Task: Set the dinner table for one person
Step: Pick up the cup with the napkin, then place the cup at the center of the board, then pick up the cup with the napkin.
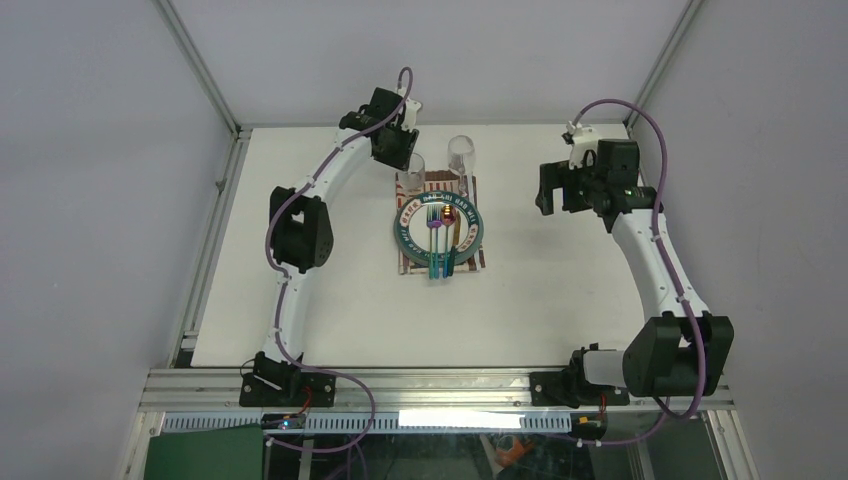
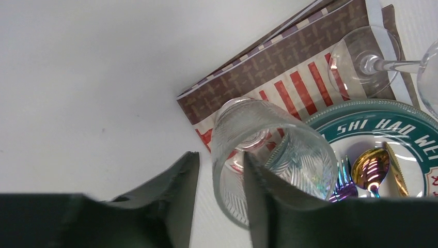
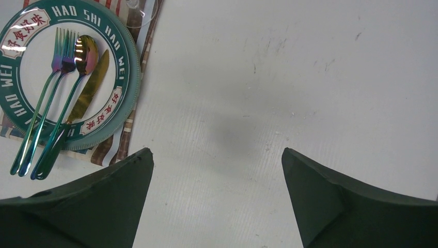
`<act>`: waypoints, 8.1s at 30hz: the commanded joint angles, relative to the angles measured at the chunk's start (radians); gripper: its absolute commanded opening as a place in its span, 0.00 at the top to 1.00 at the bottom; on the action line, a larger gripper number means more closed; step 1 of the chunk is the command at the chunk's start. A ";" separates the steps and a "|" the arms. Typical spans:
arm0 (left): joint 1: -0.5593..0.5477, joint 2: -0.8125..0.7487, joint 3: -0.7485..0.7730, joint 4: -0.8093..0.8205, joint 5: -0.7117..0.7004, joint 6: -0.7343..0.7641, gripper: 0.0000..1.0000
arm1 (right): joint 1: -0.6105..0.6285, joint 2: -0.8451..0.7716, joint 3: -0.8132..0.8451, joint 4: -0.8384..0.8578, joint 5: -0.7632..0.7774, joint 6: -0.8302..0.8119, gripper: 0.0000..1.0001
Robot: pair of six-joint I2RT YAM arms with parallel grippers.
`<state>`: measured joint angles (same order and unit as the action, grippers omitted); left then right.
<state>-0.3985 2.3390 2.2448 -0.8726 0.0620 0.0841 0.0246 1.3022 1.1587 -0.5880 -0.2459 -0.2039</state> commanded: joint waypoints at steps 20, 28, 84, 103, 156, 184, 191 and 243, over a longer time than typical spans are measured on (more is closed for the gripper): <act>0.021 -0.244 -0.058 -0.031 -0.255 0.044 1.00 | 0.008 -0.052 -0.084 0.093 -0.015 -0.016 0.14; 0.251 -0.369 -0.159 -0.071 -0.167 0.065 1.00 | 0.008 -0.069 -0.119 0.106 -0.016 -0.033 0.10; 0.664 -0.171 -0.342 0.205 -0.136 0.089 0.70 | 0.008 -0.149 -0.198 0.106 -0.032 -0.078 0.00; 0.664 -0.362 -0.342 0.177 -0.118 0.111 0.30 | 0.008 -0.124 -0.211 0.110 -0.069 -0.079 0.01; 0.204 -0.756 -0.864 0.067 0.165 0.149 0.28 | 0.322 0.703 1.115 -0.365 0.150 -0.062 0.06; 0.149 -0.732 -0.887 0.072 0.128 0.156 0.33 | 0.380 0.567 0.804 -0.054 0.277 -0.030 0.03; 0.144 -0.721 -0.887 0.072 0.124 0.158 0.33 | 0.382 0.461 0.644 0.143 0.288 -0.014 0.03; 0.128 -0.695 -0.918 0.078 0.089 0.165 0.37 | 0.388 0.669 0.707 0.109 0.288 0.033 0.20</act>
<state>-0.2565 1.6463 1.3266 -0.8280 0.1574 0.2451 0.4042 1.9781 1.8282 -0.4229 0.0834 -0.2092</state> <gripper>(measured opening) 0.634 0.816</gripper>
